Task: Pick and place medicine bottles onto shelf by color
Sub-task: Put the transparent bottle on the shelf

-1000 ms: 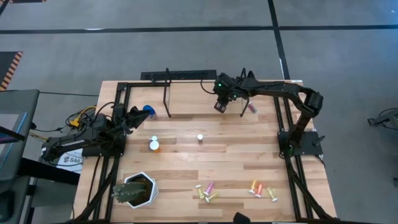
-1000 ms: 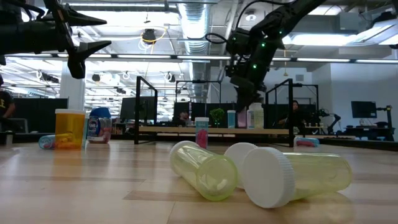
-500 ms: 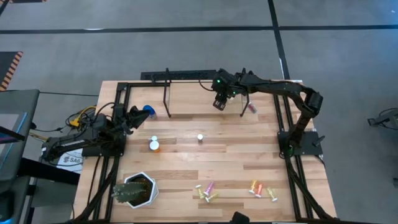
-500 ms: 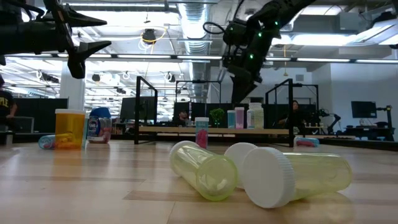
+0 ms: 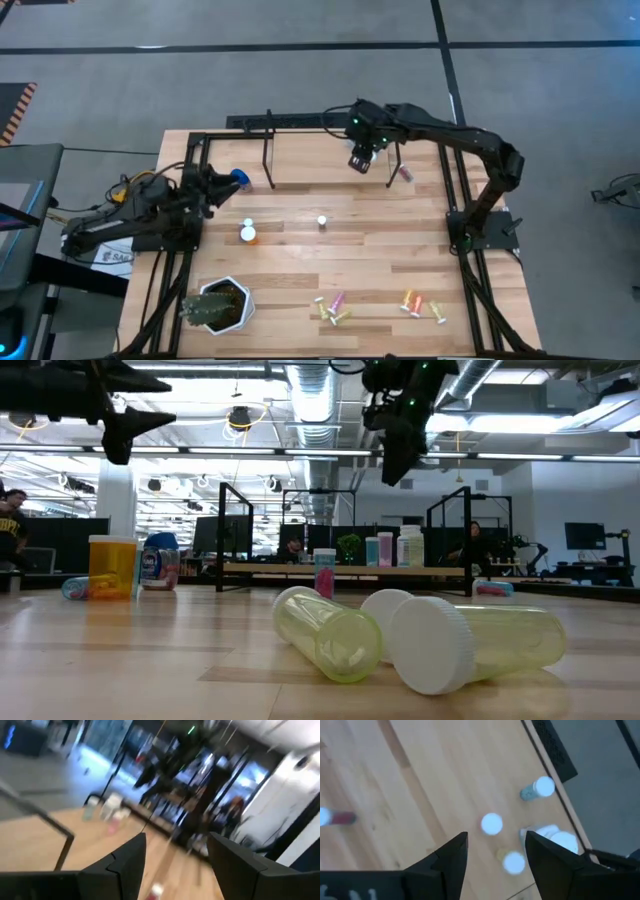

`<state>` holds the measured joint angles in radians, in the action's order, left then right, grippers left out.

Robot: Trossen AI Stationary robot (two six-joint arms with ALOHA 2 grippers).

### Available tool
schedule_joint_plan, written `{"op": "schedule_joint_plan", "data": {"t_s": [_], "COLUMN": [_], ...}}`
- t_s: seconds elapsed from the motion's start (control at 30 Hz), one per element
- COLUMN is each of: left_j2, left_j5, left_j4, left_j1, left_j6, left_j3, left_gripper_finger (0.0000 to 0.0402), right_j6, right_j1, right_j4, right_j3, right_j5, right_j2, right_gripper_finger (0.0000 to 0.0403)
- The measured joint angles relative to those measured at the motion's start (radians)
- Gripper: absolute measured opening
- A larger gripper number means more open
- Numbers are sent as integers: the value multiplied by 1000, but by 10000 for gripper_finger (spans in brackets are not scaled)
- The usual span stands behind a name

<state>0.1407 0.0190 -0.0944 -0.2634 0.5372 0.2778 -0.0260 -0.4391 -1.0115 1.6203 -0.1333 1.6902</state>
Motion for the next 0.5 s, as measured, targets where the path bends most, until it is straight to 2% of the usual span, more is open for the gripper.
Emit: {"op": "schedule_joint_plan", "data": {"t_s": [0.3,0.4,0.5], "left_j2": [315,421,521], "left_j5": [83,83,76], "left_j4": [-433,-555,-722], "left_j1": [0,0,0], "left_j6": [53,-48,-245], "left_j3": [273,376,475], "left_gripper_finger": [198,198,198], "right_j6": [32,33,34], "right_j1": [48,56,60], "right_j4": [-110,-136,-150], "right_j3": [0,0,0], "right_j5": [-39,-67,-79], "right_j2": [-67,-87,-107], "right_gripper_finger": [216,216,216]}}
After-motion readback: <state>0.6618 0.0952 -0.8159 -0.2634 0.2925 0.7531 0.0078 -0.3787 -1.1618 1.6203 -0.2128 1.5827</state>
